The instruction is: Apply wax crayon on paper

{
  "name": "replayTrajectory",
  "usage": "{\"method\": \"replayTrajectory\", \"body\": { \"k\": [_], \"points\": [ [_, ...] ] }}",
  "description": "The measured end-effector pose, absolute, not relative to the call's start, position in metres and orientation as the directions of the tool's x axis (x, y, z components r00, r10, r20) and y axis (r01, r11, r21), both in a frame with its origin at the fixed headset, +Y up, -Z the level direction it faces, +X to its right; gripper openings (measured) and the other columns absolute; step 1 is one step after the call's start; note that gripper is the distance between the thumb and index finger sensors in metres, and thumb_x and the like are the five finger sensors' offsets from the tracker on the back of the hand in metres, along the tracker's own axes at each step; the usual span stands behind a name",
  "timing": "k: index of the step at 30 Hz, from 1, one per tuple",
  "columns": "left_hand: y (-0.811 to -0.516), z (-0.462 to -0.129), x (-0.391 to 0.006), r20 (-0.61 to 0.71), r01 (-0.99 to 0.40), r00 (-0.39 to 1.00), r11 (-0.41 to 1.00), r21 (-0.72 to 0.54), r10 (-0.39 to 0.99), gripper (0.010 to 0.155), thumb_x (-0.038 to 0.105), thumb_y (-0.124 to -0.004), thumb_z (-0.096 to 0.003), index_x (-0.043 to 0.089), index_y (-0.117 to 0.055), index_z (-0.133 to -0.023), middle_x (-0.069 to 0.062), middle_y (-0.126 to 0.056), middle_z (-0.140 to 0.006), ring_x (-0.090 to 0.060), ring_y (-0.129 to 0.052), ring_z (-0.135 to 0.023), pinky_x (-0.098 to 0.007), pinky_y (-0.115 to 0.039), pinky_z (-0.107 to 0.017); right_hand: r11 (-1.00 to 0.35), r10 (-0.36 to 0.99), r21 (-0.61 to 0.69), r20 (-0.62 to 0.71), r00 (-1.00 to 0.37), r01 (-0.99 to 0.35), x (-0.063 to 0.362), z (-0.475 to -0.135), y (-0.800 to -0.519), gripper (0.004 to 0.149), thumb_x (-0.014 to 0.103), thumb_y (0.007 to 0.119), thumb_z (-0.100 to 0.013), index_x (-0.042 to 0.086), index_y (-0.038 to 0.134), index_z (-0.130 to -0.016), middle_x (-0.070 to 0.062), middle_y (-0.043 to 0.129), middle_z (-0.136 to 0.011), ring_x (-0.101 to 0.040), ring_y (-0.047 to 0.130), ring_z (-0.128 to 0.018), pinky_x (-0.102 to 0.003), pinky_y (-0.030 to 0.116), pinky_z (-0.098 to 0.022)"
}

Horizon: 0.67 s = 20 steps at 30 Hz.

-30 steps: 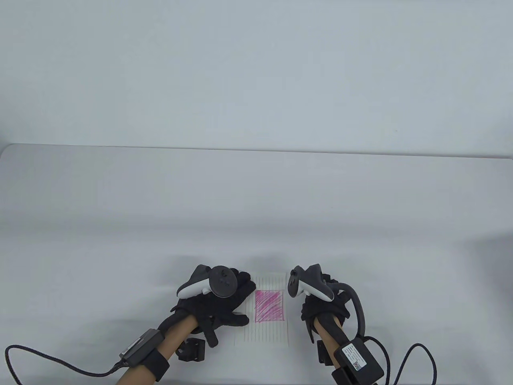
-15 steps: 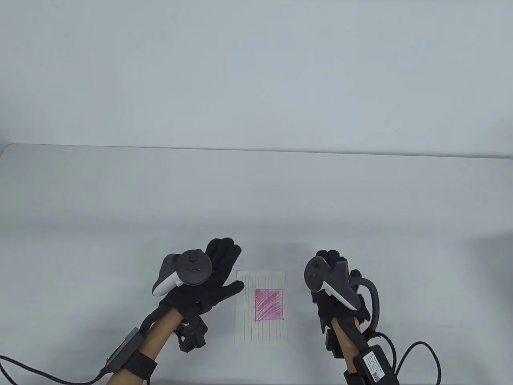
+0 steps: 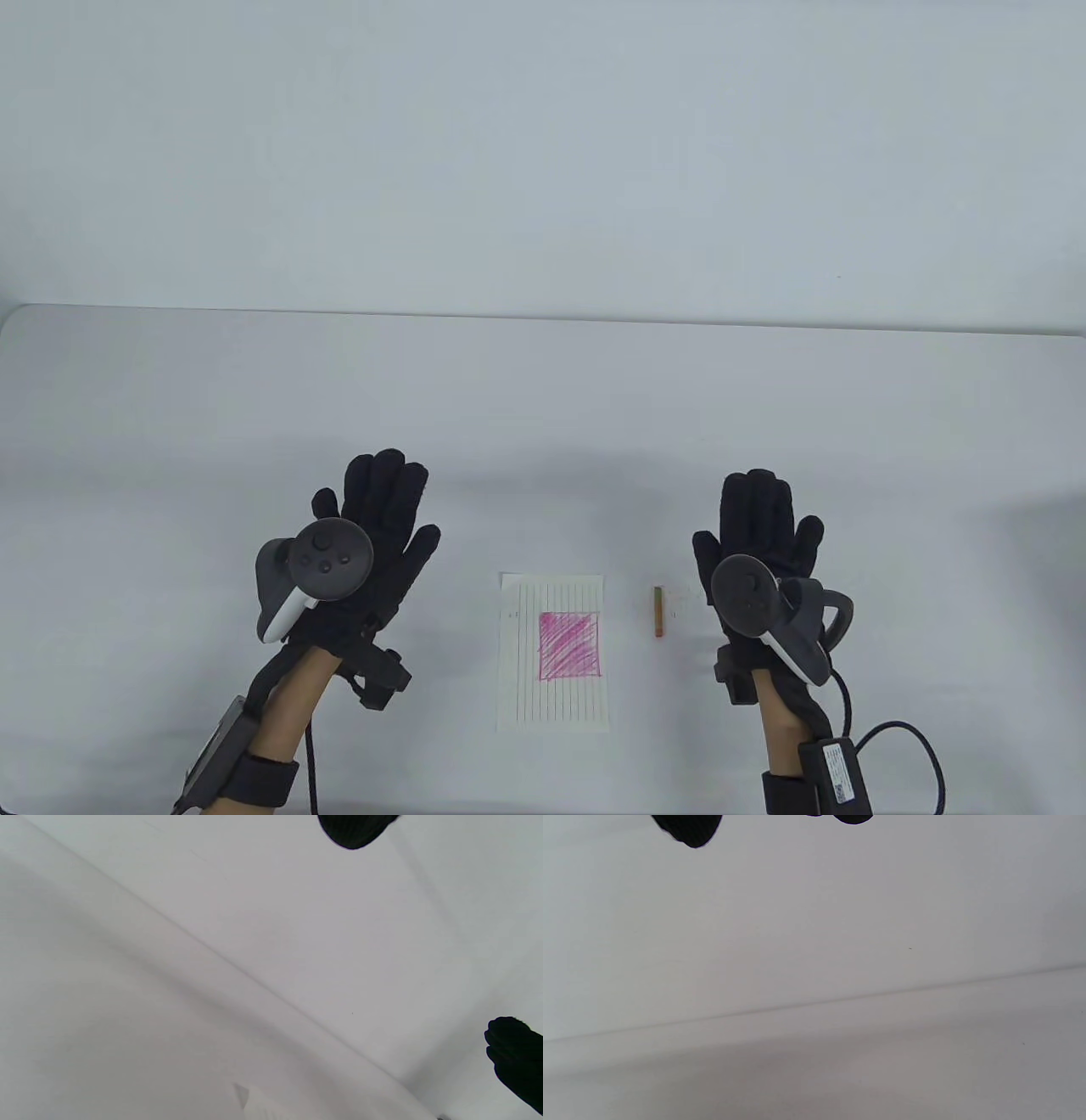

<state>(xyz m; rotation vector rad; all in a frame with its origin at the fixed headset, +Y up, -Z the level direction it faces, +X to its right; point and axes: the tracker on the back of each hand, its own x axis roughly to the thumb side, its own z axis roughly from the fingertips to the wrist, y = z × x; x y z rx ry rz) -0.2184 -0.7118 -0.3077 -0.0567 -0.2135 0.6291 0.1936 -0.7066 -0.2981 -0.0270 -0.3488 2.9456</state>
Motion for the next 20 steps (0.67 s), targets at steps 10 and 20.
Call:
{"method": "replayTrajectory", "body": {
  "k": [10,20],
  "points": [
    [-0.7186,-0.3104,-0.2157,0.168,-0.539,0.81,0.826,-0.161,0.562,0.07,0.05,-0.053,-0.0625,0.04,-0.008,-0.115,0.014,0.009,-0.122,-0.017,0.019,-0.112,-0.056,0.017,-0.071,-0.965,0.165,-0.21,-0.011,-0.986,-0.159,0.1939,-0.2998,-0.7094,0.074,0.045,0.059,-0.057,0.019,0.015,-0.111,-0.011,0.015,-0.117,-0.033,0.026,-0.109,-0.066,0.028,-0.072],
    [-0.7214,-0.3105,-0.2153,0.162,-0.534,0.812,0.826,-0.178,0.56,0.071,0.051,-0.053,-0.0622,0.04,-0.007,-0.115,0.014,0.01,-0.121,-0.018,0.02,-0.111,-0.056,0.017,-0.071,-0.968,0.163,-0.196,-0.009,-0.987,-0.158,0.1918,-0.2996,-0.7098,0.074,0.045,0.059,-0.058,0.018,0.015,-0.111,-0.011,0.017,-0.117,-0.033,0.028,-0.109,-0.067,0.029,-0.072]
  ]
}}
